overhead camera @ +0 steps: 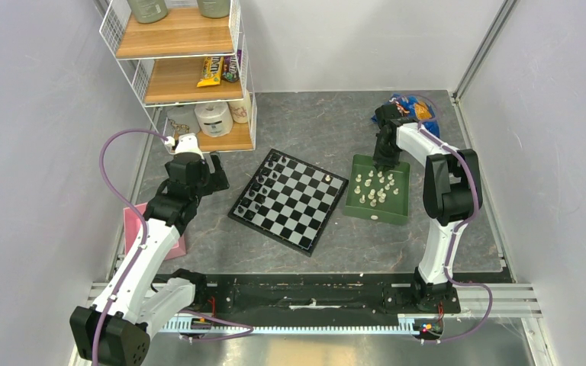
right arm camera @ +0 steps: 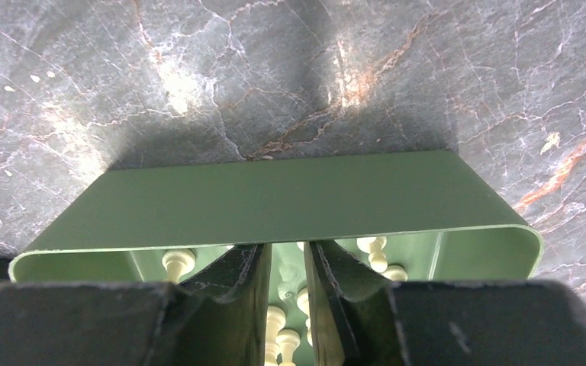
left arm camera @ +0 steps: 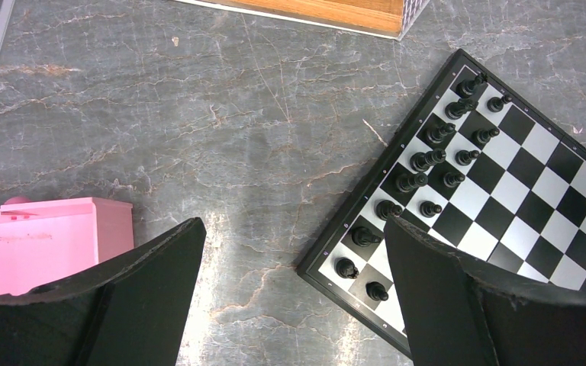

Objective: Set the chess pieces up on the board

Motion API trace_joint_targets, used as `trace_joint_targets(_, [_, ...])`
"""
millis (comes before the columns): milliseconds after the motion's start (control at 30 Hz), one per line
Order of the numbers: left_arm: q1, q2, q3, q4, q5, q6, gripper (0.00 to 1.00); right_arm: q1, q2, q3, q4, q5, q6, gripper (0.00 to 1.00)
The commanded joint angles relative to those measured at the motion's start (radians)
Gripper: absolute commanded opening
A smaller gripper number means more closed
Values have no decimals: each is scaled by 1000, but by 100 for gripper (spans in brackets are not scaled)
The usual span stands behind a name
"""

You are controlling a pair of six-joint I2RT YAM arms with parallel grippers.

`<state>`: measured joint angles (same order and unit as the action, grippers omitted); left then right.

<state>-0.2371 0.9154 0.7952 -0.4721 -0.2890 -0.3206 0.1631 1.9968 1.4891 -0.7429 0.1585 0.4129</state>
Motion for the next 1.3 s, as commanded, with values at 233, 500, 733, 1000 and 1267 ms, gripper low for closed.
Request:
trace_joint_targets(233, [4,-4,-2,16,-21,33,95,-4,-48,-76,134,-3,-50,29])
trace_joint_targets(500, [4,0,-1,17,-14,32,95,-4,-68,-114,182,-6,-59,30])
trace_joint_targets(733, [4,-3,0,16,-17,34,95,-4,-97,-122,205,-1,-61,33])
trace_joint_targets(1000, [4,-3,-1,16,-15,34,95,-4,-111,-123,206,2,-60,38])
trace_joint_targets(1267, [4,-2,-1,16,-13,34,95,-4,-89,-111,186,-3,-55,34])
